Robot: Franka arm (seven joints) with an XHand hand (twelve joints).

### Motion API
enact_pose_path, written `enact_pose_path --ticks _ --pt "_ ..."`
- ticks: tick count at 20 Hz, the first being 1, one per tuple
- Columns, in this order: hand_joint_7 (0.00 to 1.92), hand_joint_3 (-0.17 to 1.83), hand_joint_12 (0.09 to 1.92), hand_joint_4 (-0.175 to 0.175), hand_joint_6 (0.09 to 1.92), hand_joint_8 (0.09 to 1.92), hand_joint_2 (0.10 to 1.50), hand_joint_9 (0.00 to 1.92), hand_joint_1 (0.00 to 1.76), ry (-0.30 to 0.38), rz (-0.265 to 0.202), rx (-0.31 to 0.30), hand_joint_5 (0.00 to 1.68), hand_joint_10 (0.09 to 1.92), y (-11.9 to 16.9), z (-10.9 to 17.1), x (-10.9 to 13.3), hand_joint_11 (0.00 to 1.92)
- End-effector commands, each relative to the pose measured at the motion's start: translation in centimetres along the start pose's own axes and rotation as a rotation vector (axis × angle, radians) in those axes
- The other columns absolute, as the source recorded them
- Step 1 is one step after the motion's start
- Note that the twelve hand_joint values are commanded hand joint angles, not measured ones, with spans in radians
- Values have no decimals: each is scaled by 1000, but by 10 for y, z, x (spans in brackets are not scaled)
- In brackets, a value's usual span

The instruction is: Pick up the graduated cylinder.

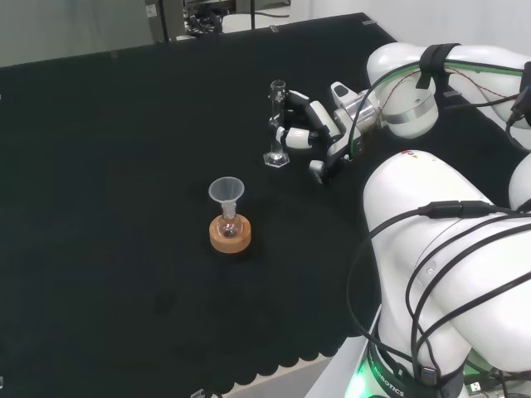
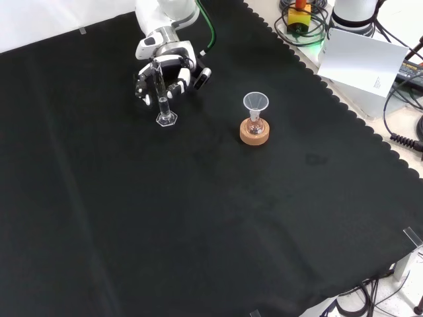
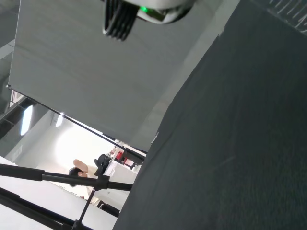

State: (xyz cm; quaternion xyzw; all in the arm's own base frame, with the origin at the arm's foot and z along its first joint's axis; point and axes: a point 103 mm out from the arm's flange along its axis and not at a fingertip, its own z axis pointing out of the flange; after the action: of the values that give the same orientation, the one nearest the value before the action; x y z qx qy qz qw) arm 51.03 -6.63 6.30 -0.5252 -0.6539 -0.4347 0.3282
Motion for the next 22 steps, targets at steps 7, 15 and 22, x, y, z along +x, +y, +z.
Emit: enact_pose_path --ticks 7,15,22 --pt "660 658 1108 0 714 659 895 979 1132 -18 1 -13 642 394 1 0 1 787" --pt "670 638 1047 -10 762 726 970 996 1189 -75 -27 11 698 390 1 -3 9 864" --pt "675 634 1027 -17 784 746 964 1004 1206 -142 -33 31 711 399 1 -2 13 882"
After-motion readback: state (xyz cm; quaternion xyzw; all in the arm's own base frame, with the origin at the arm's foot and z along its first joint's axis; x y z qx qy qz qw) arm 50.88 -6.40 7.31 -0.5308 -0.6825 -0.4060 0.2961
